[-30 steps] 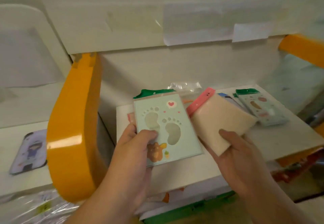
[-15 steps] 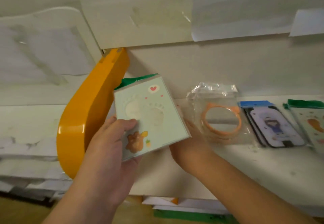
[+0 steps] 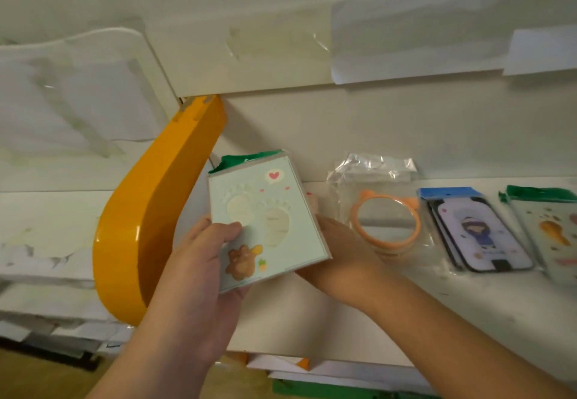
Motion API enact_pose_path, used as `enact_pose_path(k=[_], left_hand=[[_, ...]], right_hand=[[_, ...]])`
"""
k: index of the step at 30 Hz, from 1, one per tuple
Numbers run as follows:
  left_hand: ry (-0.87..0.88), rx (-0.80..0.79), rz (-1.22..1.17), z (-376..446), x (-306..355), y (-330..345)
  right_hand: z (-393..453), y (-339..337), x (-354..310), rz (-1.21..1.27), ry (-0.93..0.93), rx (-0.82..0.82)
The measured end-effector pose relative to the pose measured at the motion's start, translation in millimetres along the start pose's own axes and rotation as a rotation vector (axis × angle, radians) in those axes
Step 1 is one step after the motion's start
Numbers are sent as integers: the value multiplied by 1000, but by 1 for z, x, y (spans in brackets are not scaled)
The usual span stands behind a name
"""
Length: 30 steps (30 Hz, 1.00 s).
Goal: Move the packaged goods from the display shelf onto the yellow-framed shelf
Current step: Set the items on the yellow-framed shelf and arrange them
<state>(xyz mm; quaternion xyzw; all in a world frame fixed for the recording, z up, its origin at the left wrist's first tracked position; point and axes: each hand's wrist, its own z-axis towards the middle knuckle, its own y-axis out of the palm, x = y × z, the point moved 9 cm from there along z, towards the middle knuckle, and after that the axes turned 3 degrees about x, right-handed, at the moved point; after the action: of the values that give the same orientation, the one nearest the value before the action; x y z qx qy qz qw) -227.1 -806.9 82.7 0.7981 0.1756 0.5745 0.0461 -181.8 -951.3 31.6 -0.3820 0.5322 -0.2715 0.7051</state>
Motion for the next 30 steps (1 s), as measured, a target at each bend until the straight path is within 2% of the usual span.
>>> enact_pose_path(k=[3,6,11,15,20,24,30], left_hand=[[-11,-3,31,6,-9,15],[-38,-52,25,14,-22,39],[-73,-196,70,16,-53,101],[-115,-340,146,2,-89,169],[-172,-506,324,-20,-147,259],[-246,-544,370,-32,-189,316],[-320,-568,488,-36,-221,350]], right_hand=[[-20,-48,16,115,61,193],[-55,-102,50,59,211,398],[-125,-171,102,-41,363,523],[-187,-206,142,-170,519,531],[-261,-224,170,-201,713,506],[-300,-224,176,-173,776,465],[-327,-222,184,-95,787,480]])
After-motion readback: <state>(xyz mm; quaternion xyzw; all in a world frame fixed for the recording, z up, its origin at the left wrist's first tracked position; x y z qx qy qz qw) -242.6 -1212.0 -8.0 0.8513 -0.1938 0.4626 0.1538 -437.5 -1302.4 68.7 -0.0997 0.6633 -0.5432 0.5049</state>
